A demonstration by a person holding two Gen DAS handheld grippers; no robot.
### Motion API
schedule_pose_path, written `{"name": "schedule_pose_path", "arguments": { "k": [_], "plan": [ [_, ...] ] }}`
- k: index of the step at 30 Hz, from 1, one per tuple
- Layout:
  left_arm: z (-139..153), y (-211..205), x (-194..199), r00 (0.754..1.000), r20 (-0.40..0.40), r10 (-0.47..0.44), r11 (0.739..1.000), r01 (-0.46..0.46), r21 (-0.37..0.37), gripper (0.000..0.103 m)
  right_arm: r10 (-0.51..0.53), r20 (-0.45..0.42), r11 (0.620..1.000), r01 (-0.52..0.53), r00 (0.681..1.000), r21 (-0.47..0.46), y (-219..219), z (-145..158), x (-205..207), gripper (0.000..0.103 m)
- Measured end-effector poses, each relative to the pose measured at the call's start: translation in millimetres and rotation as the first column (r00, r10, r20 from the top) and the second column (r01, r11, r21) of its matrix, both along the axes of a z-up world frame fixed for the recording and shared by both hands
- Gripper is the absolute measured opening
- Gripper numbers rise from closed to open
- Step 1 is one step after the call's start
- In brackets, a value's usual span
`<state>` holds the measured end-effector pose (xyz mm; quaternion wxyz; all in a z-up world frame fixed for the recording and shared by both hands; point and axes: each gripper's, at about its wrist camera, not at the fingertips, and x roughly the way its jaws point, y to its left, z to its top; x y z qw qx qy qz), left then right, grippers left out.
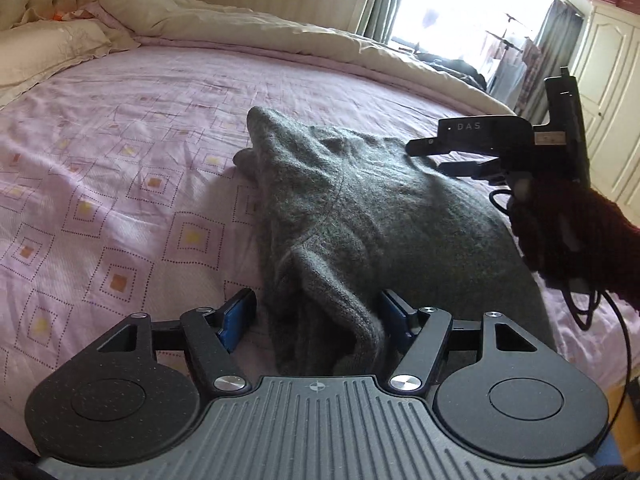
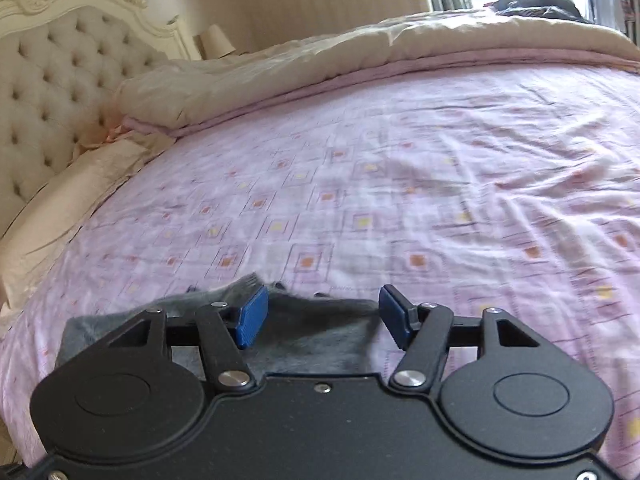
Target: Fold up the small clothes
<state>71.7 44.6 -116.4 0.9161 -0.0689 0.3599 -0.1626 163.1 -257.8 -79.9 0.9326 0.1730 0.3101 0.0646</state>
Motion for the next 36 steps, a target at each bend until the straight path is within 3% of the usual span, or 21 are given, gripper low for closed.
{"name": "schedule_pose_path", "arguments": {
  "k": [3, 7, 11, 14, 20, 23, 28, 36],
  "plan": [
    [5.9, 3.6, -3.3, 1.000, 0.008, 0.027, 1.000, -0.027, 0.014, 0.066, -0.007, 0.098, 0.995, 0.017, 0.995, -0.098, 1.2, 26.7, -38.4, 0.081],
    [29.3, 5.5, -18.7, 0.992, 0.083, 0.097, 0.991, -0.104, 0.081, 0.068, 0.007, 0.201, 0.982, 0.031, 0.980, -0.185, 13.7, 53.3, -102.5, 0.103],
    [57.6, 0.6, -34.0, 0.975, 0.167, 0.149, 0.973, -0.175, 0.153, 0.078, -0.036, 0.191, 0.987, 0.066, 0.981, -0.149, 22.1, 63.8, -155.0, 0.103],
    [73.6, -6.8, -39.0, 0.970, 0.184, 0.161, 0.959, -0.198, 0.202, 0.079, -0.050, 0.164, 0.991, 0.069, 0.985, -0.114, 26.8, 65.1, -182.8, 0.103],
    [95.9, -22.6, -55.4, 0.972, 0.197, 0.130, 0.966, -0.169, 0.197, 0.079, -0.100, 0.107, 0.973, 0.119, 0.989, -0.197, 39.9, 66.7, -219.9, 0.102],
    [101.0, -36.4, -67.0, 0.969, 0.202, 0.142, 0.954, -0.188, 0.235, 0.079, -0.151, 0.076, 0.957, 0.165, 0.986, -0.240, 43.1, 66.2, -233.1, 0.102],
    [101.0, -54.8, -81.8, 0.960, 0.222, 0.172, 0.919, -0.238, 0.315, 0.079, -0.087, 0.027, 0.981, 0.091, 0.996, -0.170, 39.4, 61.1, -244.5, 0.102],
    [91.3, -59.0, -87.6, 0.979, 0.123, 0.163, 0.945, -0.191, 0.265, 0.079, -0.076, -0.001, 0.988, 0.075, 0.997, -0.137, 50.7, 53.4, -252.7, 0.102]
  ]
}}
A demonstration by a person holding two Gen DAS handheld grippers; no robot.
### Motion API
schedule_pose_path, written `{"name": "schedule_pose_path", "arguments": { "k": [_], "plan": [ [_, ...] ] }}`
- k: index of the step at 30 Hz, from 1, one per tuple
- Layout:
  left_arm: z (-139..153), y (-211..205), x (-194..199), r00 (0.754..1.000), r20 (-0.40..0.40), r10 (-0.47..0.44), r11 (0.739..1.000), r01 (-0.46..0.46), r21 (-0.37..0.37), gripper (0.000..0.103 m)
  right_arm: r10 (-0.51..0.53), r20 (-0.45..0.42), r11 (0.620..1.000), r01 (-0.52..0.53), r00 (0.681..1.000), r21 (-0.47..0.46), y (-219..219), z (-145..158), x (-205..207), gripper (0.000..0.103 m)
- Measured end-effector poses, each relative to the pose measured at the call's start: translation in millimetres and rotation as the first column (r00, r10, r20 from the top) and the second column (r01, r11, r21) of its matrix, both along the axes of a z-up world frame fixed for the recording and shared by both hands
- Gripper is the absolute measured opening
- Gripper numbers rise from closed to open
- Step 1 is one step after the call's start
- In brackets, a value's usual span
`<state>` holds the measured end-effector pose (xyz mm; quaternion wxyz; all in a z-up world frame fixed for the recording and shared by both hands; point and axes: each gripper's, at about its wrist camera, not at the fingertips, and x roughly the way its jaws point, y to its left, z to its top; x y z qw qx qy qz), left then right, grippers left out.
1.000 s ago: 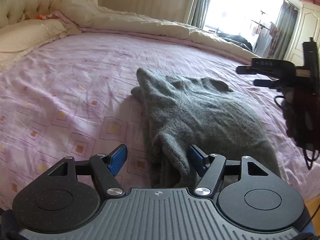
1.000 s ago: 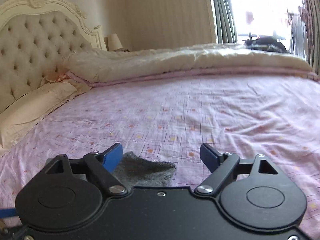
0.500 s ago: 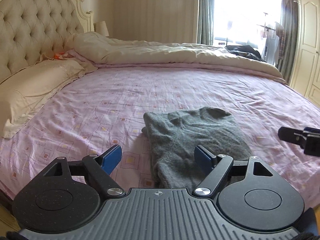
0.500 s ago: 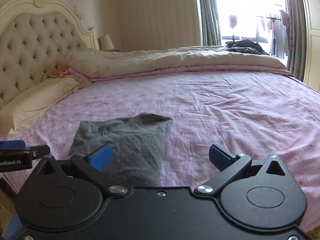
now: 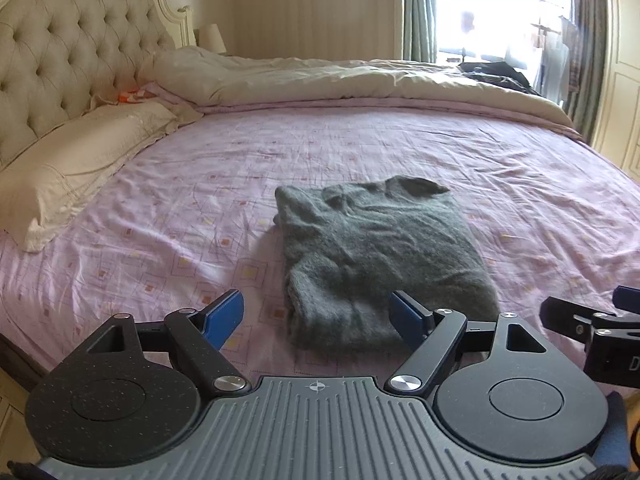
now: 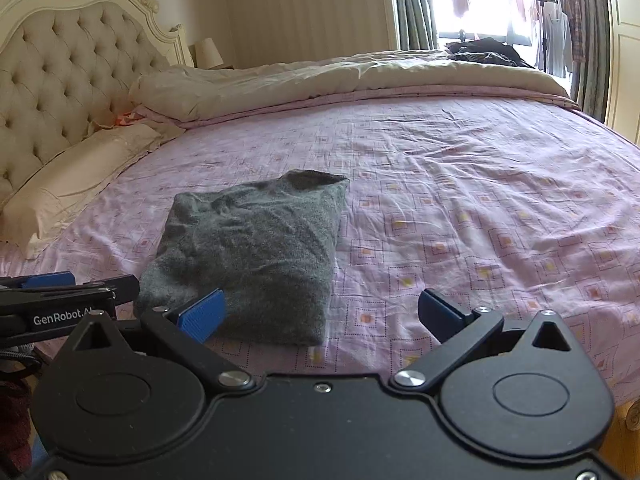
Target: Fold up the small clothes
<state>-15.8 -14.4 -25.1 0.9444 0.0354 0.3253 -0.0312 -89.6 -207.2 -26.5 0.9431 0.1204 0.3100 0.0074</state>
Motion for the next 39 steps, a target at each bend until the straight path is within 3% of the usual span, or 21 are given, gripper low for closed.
{"name": "schedule_pose_path", "arguments": {
  "k": [39],
  "plan": [
    [-9.8, 11.2, 1.9, 0.996, -0.063, 0.059, 0.998, -0.058, 0.012, 0.079, 0.023, -0.013, 1.000, -0.023, 1.000, 0.010, 3.3, 1.9, 3.3, 0.102]
  ]
}}
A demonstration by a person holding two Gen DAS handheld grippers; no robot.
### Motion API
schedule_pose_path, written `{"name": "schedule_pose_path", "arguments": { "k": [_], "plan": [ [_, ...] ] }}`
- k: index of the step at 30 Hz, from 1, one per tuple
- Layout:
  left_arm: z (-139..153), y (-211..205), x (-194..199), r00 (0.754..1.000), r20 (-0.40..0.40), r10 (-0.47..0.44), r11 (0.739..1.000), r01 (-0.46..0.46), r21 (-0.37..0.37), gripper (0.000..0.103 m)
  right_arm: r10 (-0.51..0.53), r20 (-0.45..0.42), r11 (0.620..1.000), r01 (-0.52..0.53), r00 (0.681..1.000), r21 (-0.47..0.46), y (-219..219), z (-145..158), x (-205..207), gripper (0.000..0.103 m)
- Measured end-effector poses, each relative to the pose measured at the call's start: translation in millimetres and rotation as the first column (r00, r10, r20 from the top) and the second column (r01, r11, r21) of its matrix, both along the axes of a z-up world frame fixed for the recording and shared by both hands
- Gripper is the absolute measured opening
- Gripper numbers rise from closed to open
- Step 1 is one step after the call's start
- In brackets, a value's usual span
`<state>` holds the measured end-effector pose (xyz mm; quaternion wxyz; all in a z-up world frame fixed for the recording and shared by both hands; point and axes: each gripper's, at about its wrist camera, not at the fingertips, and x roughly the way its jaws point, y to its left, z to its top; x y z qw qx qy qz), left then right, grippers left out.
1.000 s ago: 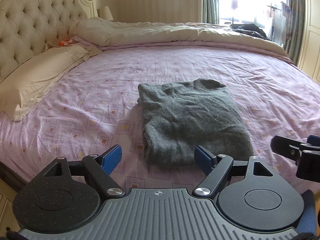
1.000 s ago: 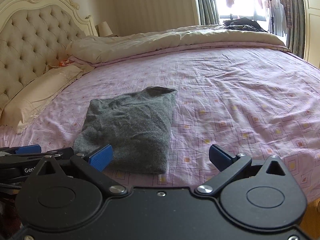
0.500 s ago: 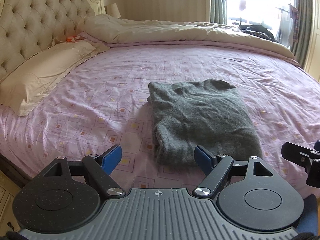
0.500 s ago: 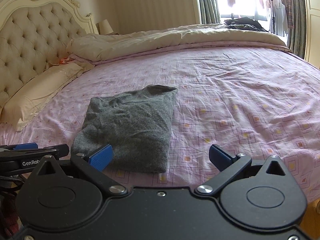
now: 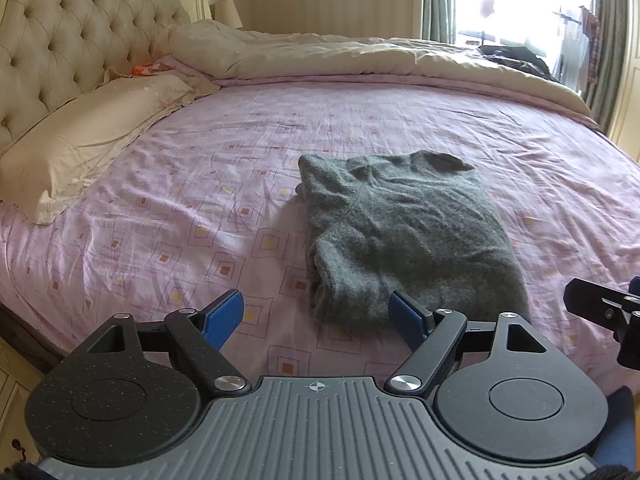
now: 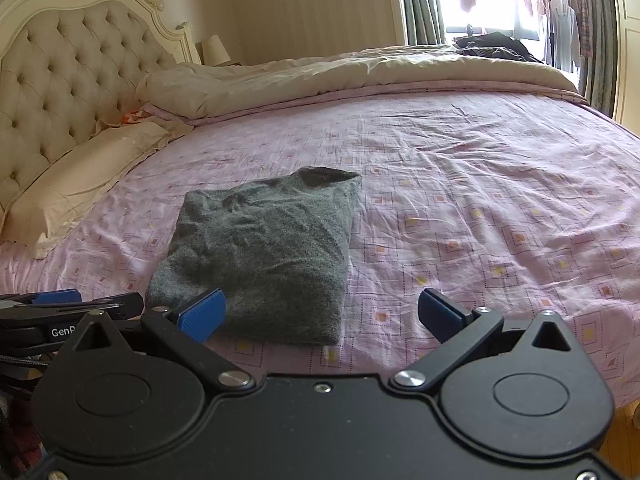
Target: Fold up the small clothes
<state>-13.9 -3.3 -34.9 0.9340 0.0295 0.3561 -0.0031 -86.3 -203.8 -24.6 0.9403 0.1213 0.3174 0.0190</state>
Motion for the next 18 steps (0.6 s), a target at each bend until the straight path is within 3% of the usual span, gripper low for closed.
{"name": "schedule_pose_path", "arguments": {
  "k": [18],
  "plan": [
    [2.7, 5.8, 2.5, 1.000, 0.011, -0.006, 1.000, 0.006, 0.002, 0.079, 0.014, -0.015, 1.000, -0.014, 1.000, -0.003, 0.7, -0.7, 8.5, 0.102]
  ]
}}
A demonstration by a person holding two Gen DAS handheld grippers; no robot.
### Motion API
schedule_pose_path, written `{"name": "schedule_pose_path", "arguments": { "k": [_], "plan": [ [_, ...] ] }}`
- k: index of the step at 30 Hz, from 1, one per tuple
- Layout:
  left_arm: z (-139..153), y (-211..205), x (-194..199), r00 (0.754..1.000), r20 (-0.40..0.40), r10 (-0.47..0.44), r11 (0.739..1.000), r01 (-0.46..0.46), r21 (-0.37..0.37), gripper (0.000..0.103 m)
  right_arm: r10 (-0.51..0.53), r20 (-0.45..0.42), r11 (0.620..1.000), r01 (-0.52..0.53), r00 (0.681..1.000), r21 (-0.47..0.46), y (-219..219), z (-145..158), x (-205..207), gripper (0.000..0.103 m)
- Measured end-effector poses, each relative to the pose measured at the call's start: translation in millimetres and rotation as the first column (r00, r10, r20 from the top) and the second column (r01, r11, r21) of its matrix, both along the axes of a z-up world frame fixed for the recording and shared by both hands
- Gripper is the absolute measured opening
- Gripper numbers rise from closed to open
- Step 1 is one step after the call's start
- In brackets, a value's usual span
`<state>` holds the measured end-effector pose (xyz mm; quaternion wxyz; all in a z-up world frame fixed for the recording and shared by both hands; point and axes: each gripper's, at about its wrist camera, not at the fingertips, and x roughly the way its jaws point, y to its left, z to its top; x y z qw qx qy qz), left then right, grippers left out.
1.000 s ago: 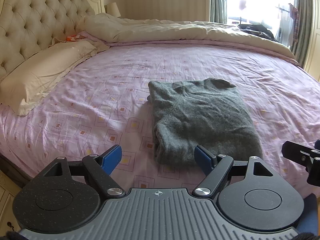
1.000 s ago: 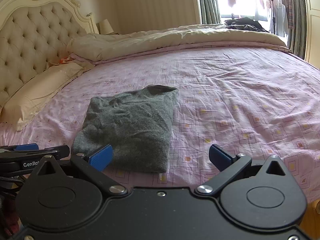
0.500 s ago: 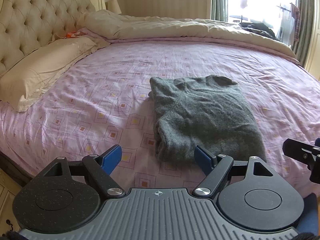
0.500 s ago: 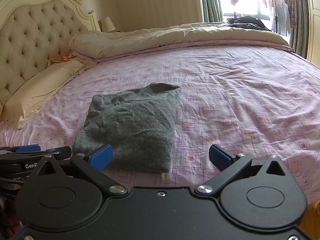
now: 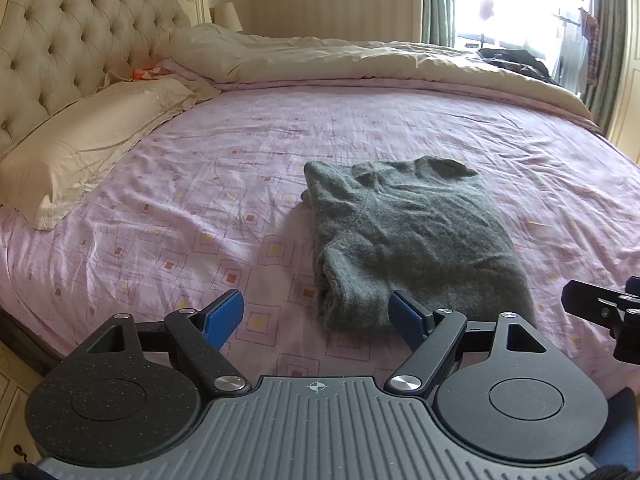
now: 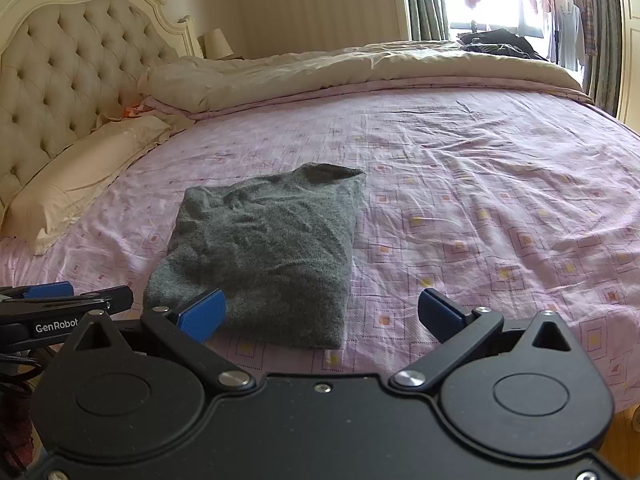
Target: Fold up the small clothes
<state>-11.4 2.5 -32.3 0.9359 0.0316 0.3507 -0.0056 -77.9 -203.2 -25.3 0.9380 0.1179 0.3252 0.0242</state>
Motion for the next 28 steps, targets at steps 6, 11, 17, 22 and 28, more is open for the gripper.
{"name": "schedule_pose_path", "arguments": {
  "k": [6, 11, 17, 22, 28],
  "plan": [
    [2.4, 2.2, 0.2, 1.000, 0.000, -0.013, 1.000, 0.013, 0.007, 0.079, 0.009, -0.011, 1.000, -0.009, 1.000, 0.000, -0.1, -2.6, 5.4, 0.102],
    [2.7, 3.1, 1.6, 1.000, -0.004, -0.015, 1.000, 0.015, 0.006, 0.079, 0.010, -0.018, 1.000, -0.010, 1.000, 0.005, -1.2, -4.2, 9.8, 0.102],
    [1.7, 3.6, 4.4, 1.000, -0.004, -0.019, 1.000, 0.019, 0.013, 0.079, 0.018, -0.030, 1.000, -0.017, 0.999, 0.010, -0.7, -7.1, 14.7, 0.102],
    [0.2, 5.8, 8.0, 1.000, -0.010, -0.020, 1.000, 0.020, 0.006, 0.079, 0.018, -0.046, 1.000, -0.017, 0.999, 0.019, -1.4, -10.5, 19.7, 0.102],
    [-1.3, 4.7, 12.7, 0.999, -0.013, -0.031, 0.999, 0.031, 0.009, 0.079, 0.017, -0.056, 1.000, -0.016, 0.998, 0.021, -1.9, -12.5, 25.0, 0.102]
  ]
}}
